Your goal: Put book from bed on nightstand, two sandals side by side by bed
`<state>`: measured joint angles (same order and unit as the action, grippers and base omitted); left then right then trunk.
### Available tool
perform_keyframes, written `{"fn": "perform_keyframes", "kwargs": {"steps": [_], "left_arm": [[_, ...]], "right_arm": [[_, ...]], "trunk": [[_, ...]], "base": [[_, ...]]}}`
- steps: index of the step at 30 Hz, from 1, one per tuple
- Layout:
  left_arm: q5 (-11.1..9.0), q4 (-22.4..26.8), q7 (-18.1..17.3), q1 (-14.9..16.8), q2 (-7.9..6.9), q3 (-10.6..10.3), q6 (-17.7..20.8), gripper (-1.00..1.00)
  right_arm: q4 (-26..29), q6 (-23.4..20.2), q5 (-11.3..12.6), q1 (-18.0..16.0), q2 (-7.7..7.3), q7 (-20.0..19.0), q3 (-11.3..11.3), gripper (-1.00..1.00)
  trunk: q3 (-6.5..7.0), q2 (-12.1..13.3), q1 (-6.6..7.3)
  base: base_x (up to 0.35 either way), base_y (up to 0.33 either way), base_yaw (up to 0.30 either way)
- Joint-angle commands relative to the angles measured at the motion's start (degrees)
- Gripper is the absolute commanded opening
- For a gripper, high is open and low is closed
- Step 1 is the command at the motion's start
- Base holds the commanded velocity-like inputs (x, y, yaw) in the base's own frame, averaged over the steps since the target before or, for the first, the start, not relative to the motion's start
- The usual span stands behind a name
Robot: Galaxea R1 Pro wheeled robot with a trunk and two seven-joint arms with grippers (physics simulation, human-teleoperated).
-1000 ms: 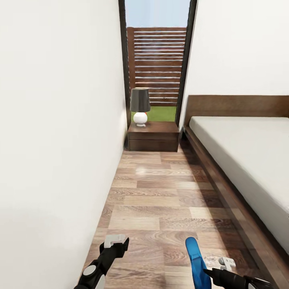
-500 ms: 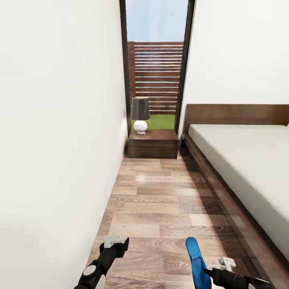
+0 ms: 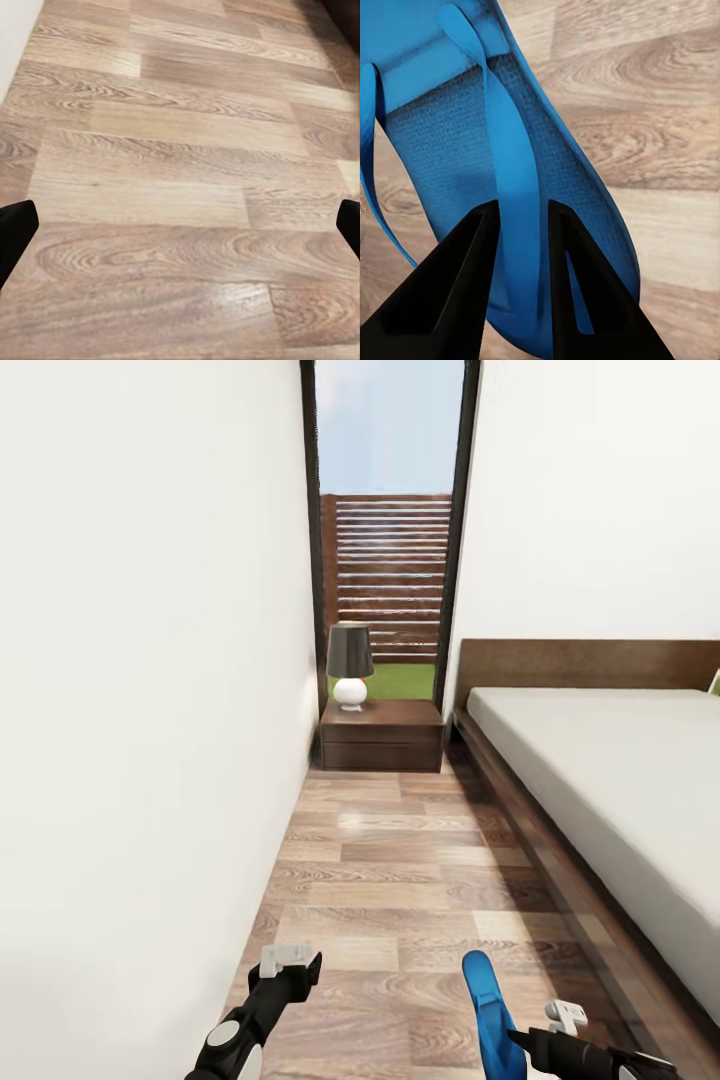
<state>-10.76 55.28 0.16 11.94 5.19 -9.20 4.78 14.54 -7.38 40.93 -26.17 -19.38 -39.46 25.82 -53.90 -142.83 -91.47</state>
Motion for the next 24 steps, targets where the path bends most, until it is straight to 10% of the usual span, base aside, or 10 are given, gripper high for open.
{"fn": "perform_keyframes", "kwargs": {"steps": [1,18,24], "left_arm": [[-0.6,0.1,0.0,0.0,-0.01,0.0,0.3,1.0],[-0.6,-2.3,-0.1,0.0,0.02,0.1,0.3,1.0],[-0.4,-16.3,-0.1,0.0,-0.04,0.1,-8.3,1.0]], "right_arm": [[0.1,-0.6,0.6,0.0,-0.02,-0.2,0.2,-1.0],[-1.4,-0.5,0.7,0.0,0.08,0.0,0.2,-1.0],[-8.2,5.9,0.7,0.0,0.97,0.0,0.2,-1.0]], "trunk": [[0.12,0.4,0.24],[3.18,7.2,3.97],[4.25,9.6,5.29]], "base": [[0.0,0.0,0.0],[0.0,0.0,0.0],[0.0,0.0,0.0]]}}
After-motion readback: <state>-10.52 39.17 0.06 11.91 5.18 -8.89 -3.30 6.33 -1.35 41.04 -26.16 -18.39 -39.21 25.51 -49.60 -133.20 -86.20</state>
